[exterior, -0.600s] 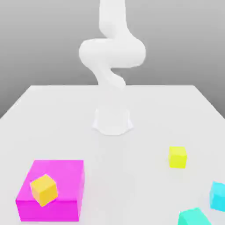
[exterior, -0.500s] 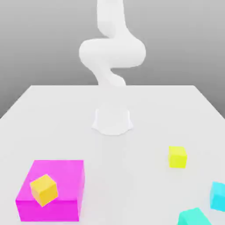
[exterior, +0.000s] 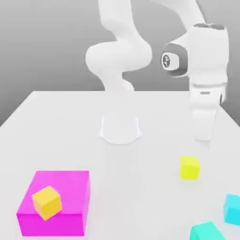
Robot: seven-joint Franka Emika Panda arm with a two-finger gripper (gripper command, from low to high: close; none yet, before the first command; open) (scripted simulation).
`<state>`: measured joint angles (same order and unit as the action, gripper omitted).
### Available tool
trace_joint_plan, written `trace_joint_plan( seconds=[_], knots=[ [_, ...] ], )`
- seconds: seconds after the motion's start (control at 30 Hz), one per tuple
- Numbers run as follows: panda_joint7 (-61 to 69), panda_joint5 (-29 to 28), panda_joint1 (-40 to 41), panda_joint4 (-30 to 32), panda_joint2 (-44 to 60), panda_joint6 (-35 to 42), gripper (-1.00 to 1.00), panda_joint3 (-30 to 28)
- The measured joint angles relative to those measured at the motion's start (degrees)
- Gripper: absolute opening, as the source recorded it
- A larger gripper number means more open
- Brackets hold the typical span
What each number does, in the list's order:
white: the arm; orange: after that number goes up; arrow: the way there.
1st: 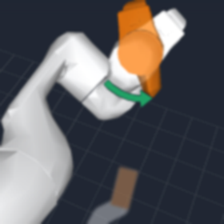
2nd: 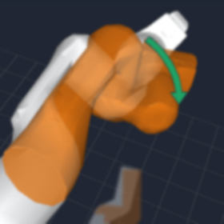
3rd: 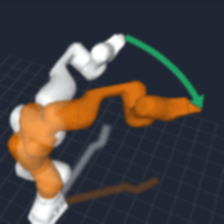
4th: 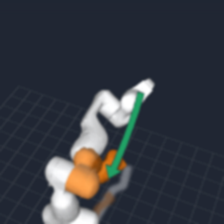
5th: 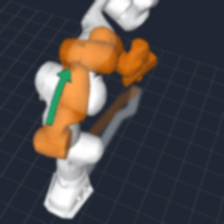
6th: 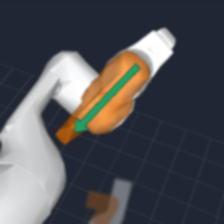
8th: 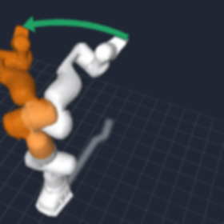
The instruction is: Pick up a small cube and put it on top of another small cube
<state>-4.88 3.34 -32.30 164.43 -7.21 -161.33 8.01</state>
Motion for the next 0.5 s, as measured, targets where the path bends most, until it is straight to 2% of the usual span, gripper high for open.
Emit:
trace_joint_plan(
  seconds=[0.13,0.3,0.33,0.5],
  knots=[
    [0.7,-4.1,-1.9,2.3,8.0,-6.4,0.00,1.0],
    [-3.4,-10.1,-6.6,0.7,18.3,-14.9,0.00,-5.4],
    [-3.7,-10.4,-7.6,0.4,20.0,-16.3,-1.00,-6.4],
    [-3.8,-10.5,-7.6,0.4,20.0,-16.1,-1.00,-6.4]
  ],
)
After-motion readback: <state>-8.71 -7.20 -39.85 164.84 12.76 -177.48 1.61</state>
